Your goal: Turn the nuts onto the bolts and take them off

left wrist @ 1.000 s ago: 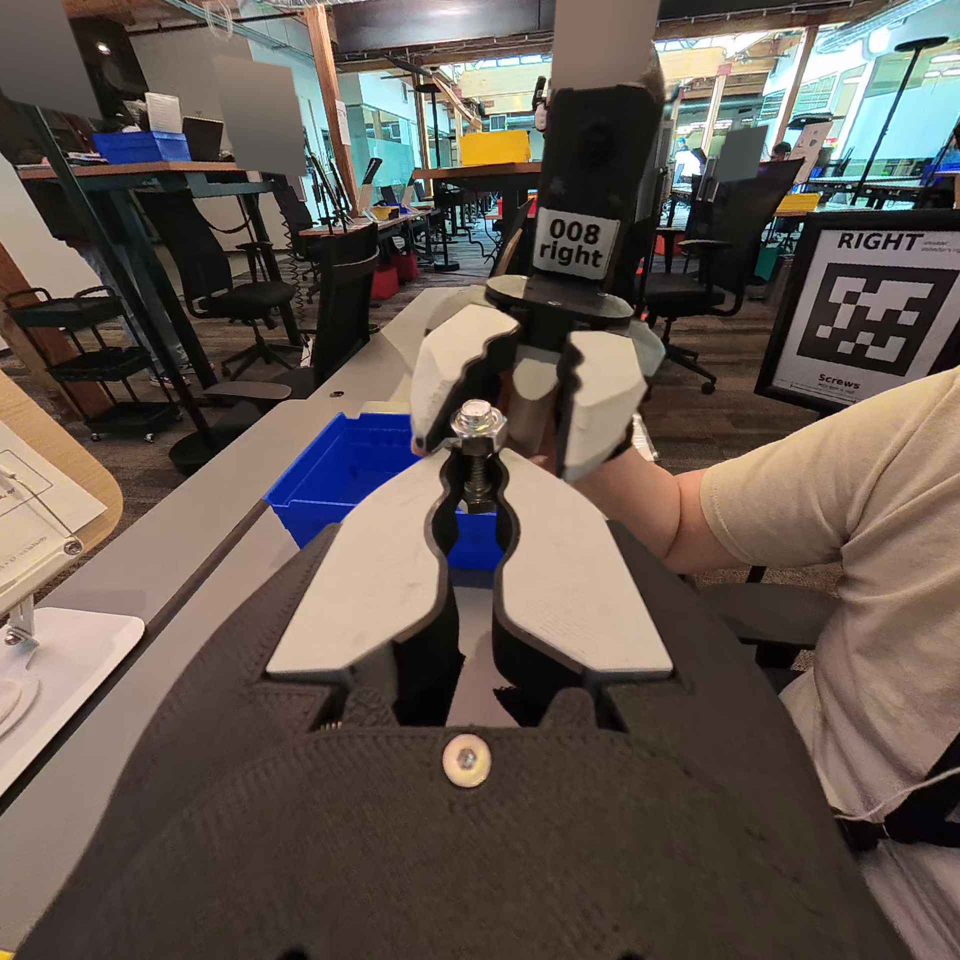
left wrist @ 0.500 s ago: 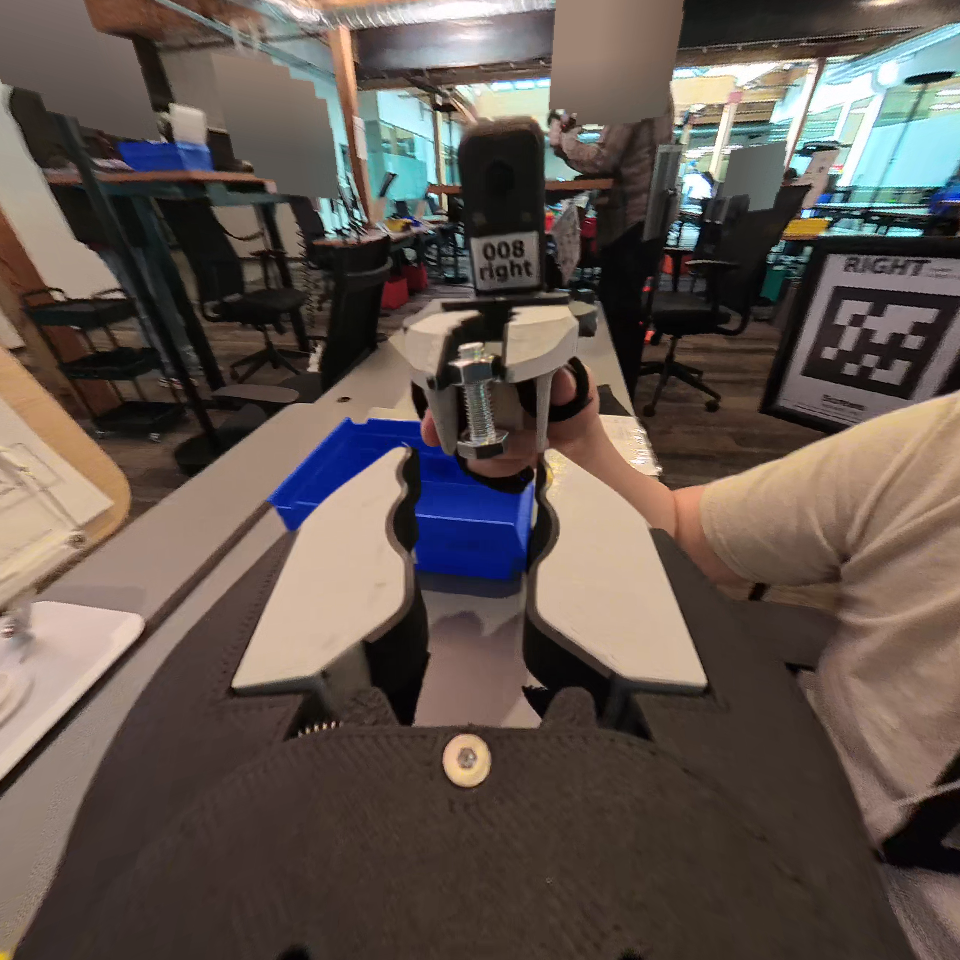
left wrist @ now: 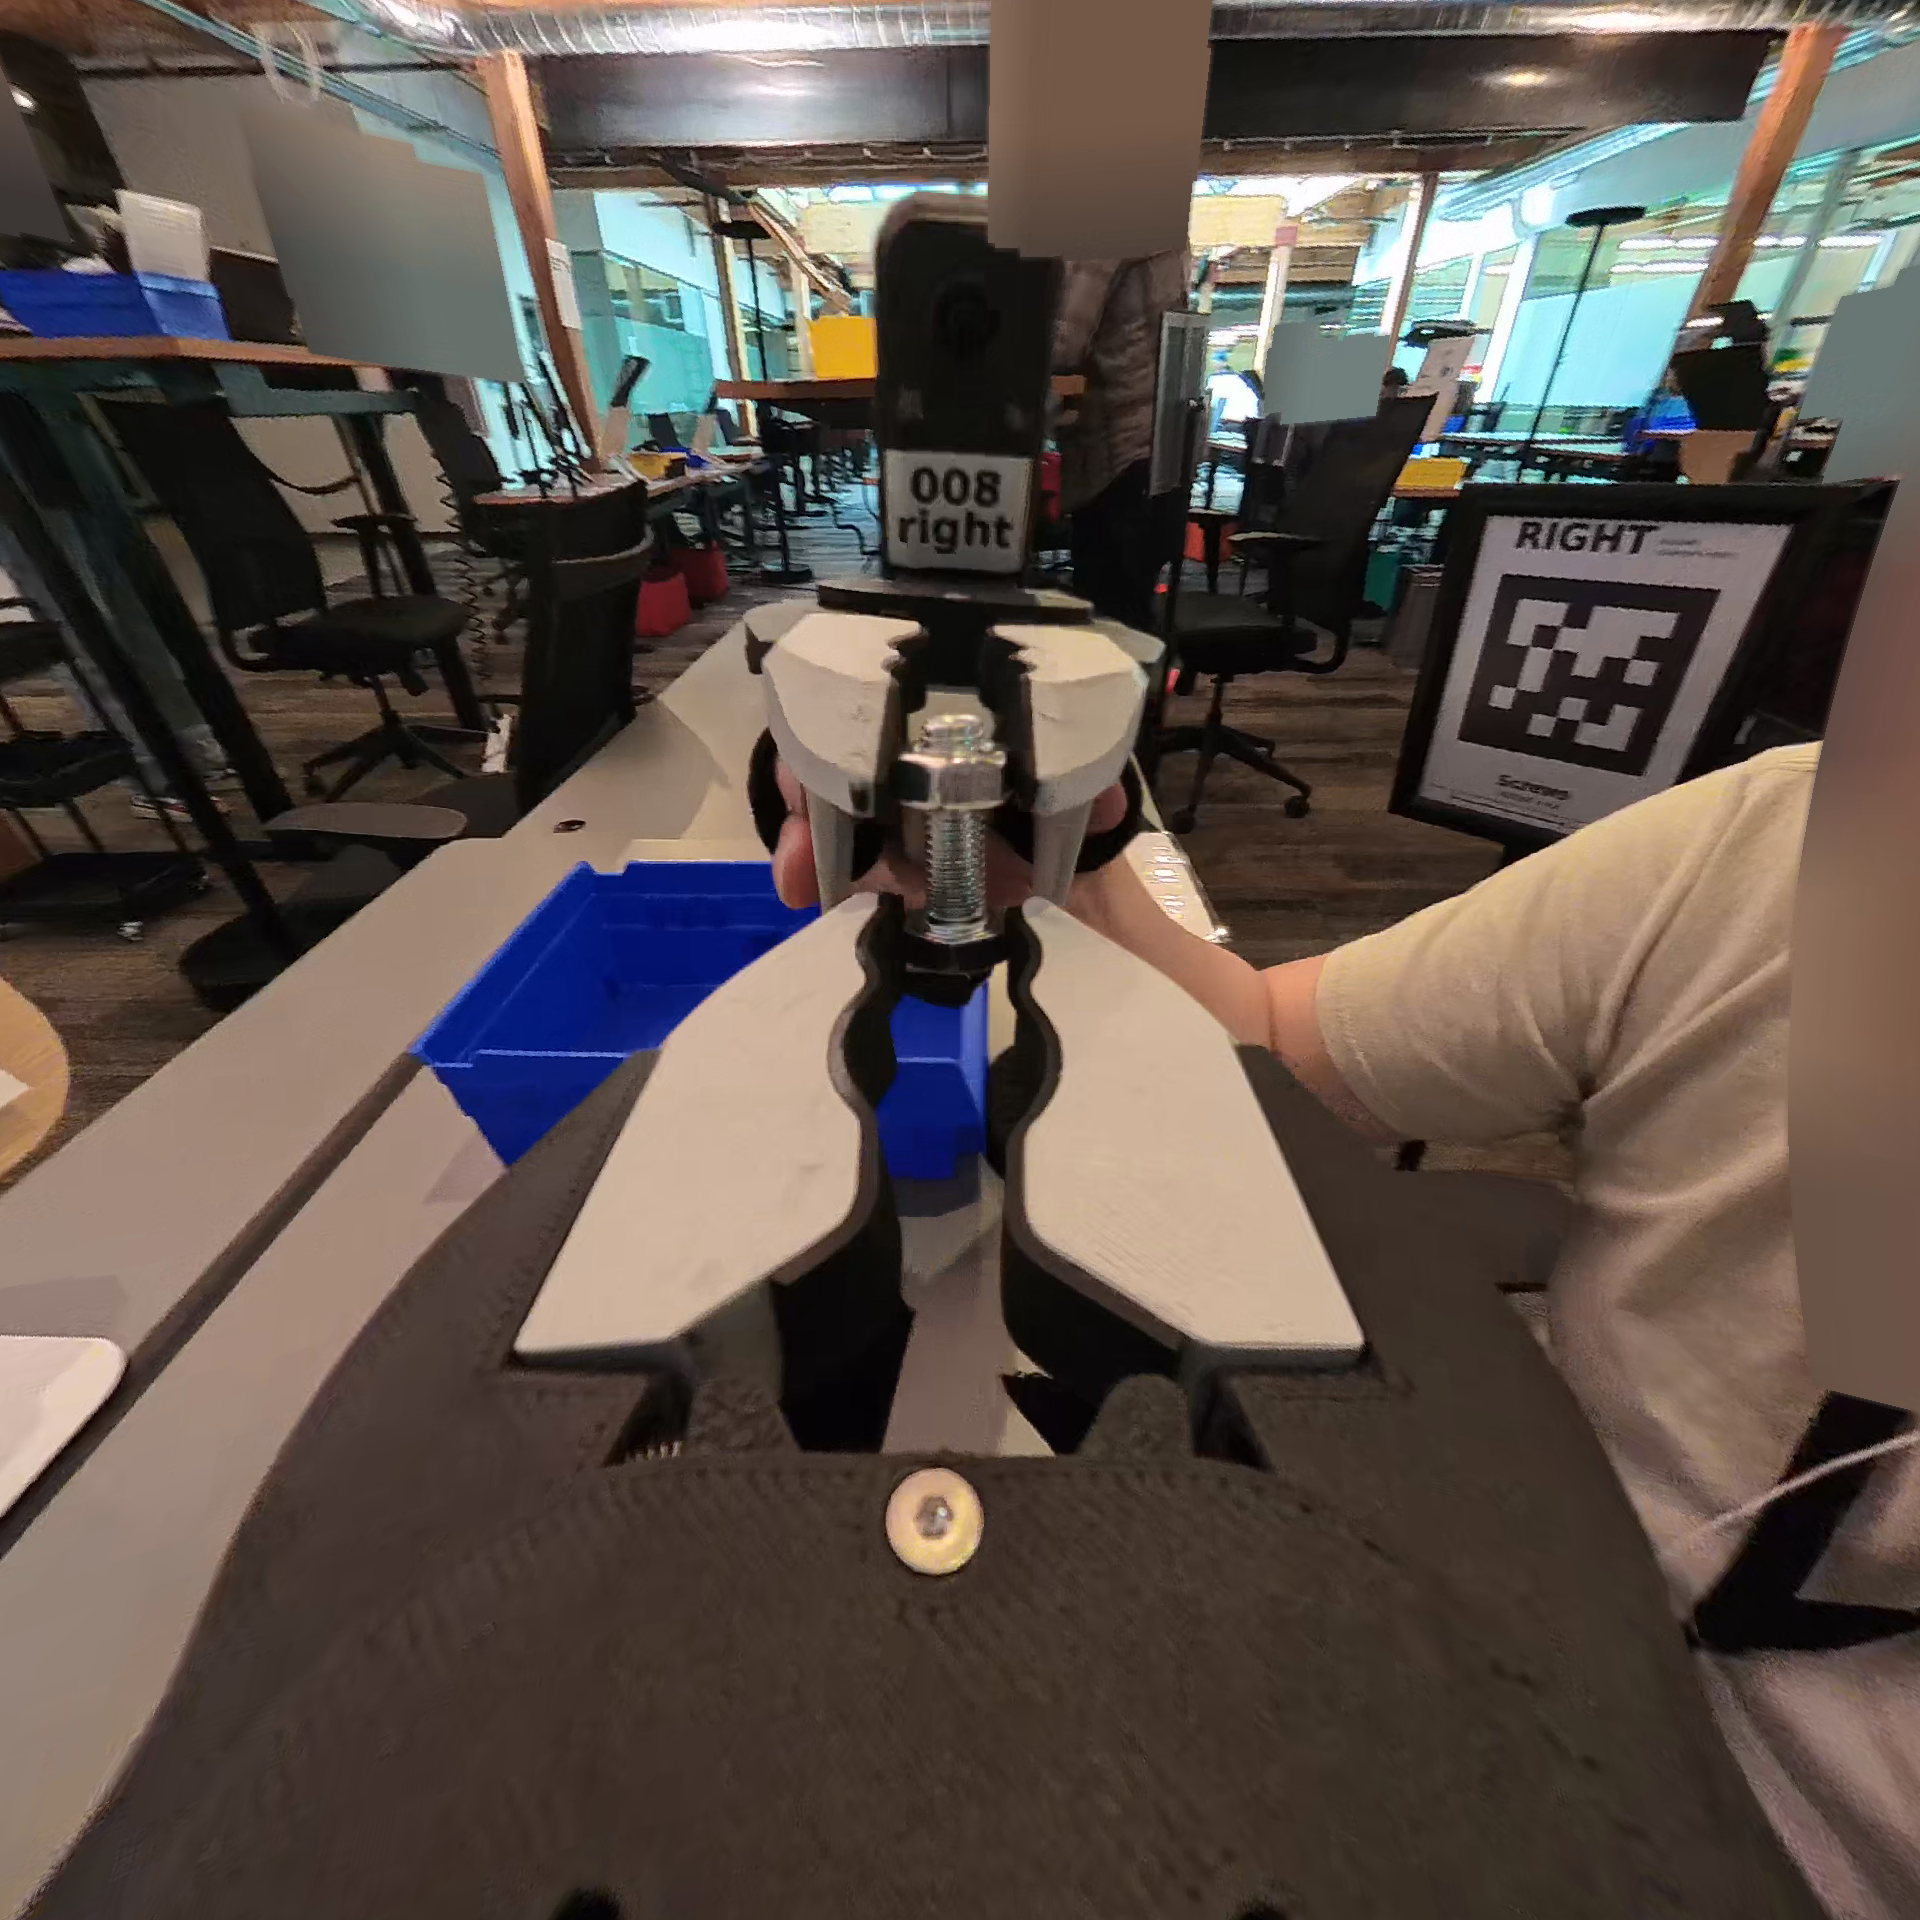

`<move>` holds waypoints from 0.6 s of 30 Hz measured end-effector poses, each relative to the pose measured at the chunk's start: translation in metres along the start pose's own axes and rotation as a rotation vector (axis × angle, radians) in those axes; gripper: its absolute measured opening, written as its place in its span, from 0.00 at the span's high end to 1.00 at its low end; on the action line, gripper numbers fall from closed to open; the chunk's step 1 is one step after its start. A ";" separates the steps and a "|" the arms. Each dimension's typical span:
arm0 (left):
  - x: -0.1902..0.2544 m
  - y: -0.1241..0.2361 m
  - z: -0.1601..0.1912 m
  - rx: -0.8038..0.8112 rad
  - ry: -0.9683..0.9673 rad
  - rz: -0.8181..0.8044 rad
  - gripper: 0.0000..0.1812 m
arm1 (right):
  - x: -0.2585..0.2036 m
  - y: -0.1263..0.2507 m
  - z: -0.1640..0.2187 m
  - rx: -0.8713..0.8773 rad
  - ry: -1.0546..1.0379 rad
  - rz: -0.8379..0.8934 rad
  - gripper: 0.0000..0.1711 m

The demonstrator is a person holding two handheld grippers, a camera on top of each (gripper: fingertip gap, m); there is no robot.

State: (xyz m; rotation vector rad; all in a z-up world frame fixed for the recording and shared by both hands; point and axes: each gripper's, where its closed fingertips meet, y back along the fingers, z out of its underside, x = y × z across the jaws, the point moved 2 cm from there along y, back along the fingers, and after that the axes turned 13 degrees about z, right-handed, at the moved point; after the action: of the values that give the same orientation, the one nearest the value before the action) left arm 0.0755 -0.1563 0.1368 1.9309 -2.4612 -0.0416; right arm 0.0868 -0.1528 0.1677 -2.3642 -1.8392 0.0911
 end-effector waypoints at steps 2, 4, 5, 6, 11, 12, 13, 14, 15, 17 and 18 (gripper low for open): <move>-0.006 0.005 -0.002 0.002 -0.007 -0.052 0.90 | 0.001 0.000 -0.005 0.042 0.020 0.035 0.81; -0.012 0.011 -0.004 0.017 -0.010 -0.104 0.90 | -0.001 0.000 -0.005 0.023 0.024 0.051 0.75; -0.014 0.014 -0.005 0.020 -0.004 -0.122 0.90 | -0.002 0.002 -0.006 0.014 0.035 0.055 0.74; -0.017 0.018 -0.006 0.026 -0.007 -0.146 0.90 | -0.007 0.004 -0.007 0.009 0.047 0.030 0.80; -0.016 0.019 -0.008 0.035 -0.010 -0.153 0.90 | 0.005 0.005 -0.014 0.058 0.037 0.150 0.76; -0.015 0.017 -0.008 0.034 -0.015 -0.147 0.90 | 0.008 0.003 -0.014 0.067 0.055 0.180 0.72; -0.013 0.015 -0.007 0.028 -0.015 -0.138 0.90 | 0.009 0.001 -0.011 0.055 0.064 0.183 0.70; -0.013 0.014 -0.007 0.024 -0.015 -0.143 0.90 | 0.006 -0.002 -0.007 0.031 0.063 0.162 0.69; -0.015 0.015 -0.007 0.023 -0.017 -0.160 0.90 | 0.000 -0.003 -0.005 0.010 0.057 0.127 0.69; -0.021 0.020 -0.007 0.031 -0.006 -0.195 0.90 | -0.013 -0.001 -0.003 -0.021 0.067 0.041 0.73; -0.025 0.024 -0.007 0.043 0.007 -0.210 0.90 | -0.025 0.004 -0.003 -0.040 0.086 -0.042 0.89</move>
State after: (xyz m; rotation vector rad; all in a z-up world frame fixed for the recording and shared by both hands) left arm 0.0578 -0.1266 0.1450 2.1954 -2.2620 0.0159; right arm 0.0849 -0.1778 0.1690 -2.3147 -1.8668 -0.0519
